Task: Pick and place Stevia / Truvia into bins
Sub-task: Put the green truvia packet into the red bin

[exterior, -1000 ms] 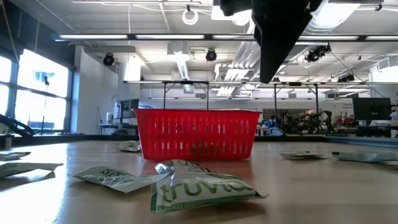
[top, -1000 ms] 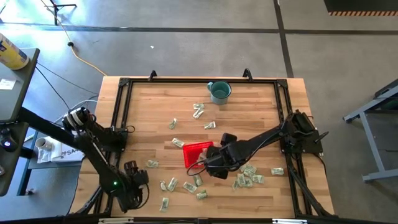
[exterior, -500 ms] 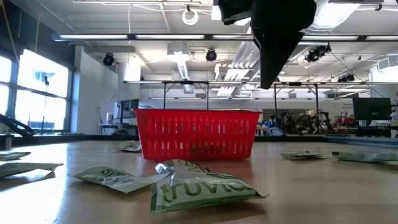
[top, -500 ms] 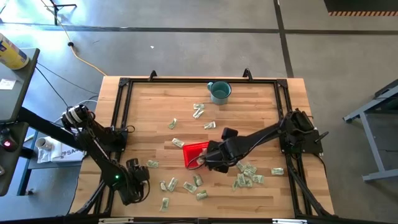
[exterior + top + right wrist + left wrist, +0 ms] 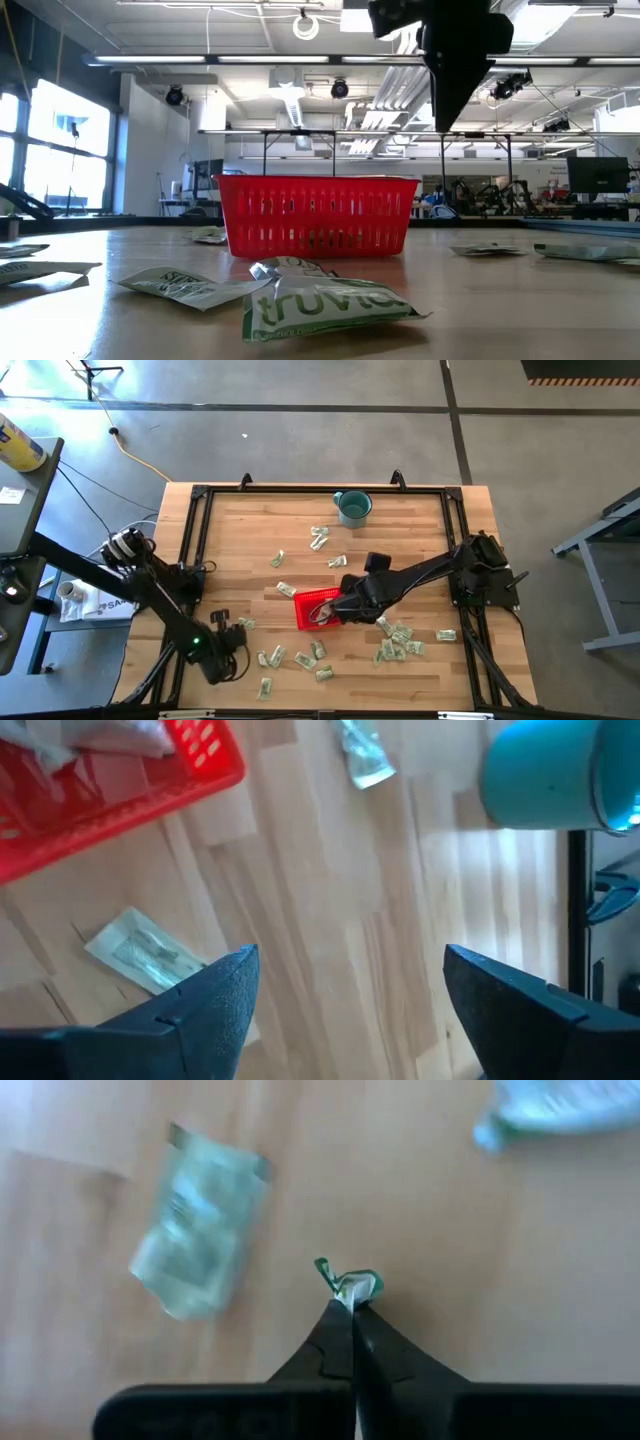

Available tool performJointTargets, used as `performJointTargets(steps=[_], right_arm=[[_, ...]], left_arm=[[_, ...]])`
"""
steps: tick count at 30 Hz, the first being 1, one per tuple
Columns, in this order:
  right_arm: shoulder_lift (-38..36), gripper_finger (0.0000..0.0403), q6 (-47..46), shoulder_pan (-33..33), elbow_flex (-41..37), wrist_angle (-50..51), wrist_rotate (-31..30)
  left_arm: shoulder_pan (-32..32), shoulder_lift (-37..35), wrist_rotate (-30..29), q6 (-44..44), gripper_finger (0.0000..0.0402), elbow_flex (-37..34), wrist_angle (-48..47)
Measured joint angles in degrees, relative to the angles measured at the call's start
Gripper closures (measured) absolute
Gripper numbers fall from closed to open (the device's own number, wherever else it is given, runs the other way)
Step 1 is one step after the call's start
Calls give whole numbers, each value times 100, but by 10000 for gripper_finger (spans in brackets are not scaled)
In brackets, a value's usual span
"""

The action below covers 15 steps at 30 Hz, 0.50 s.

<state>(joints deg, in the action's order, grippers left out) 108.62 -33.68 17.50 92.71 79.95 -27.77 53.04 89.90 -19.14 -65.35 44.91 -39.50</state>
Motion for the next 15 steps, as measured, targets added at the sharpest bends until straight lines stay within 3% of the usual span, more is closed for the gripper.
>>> performJointTargets(steps=[4, 9, 12, 15], right_arm=[[-117, 101, -234, 2, 0, 132, -83], [-341, 101, -254, 35, -438, -60, -58], [-893, 101, -556, -19, -1455, -808, 650], [-1637, 101, -1279, 27, -2547, -1464, 1145]], left_arm=[[-502, -461, -659, 483, 363, 347, -114], [-1445, -1079, -1209, 1959, 377, 453, 295], [-2126, -1243, -1032, 3046, 377, 425, 646], [-2780, -1284, -375, 4066, 376, 425, 1479]])
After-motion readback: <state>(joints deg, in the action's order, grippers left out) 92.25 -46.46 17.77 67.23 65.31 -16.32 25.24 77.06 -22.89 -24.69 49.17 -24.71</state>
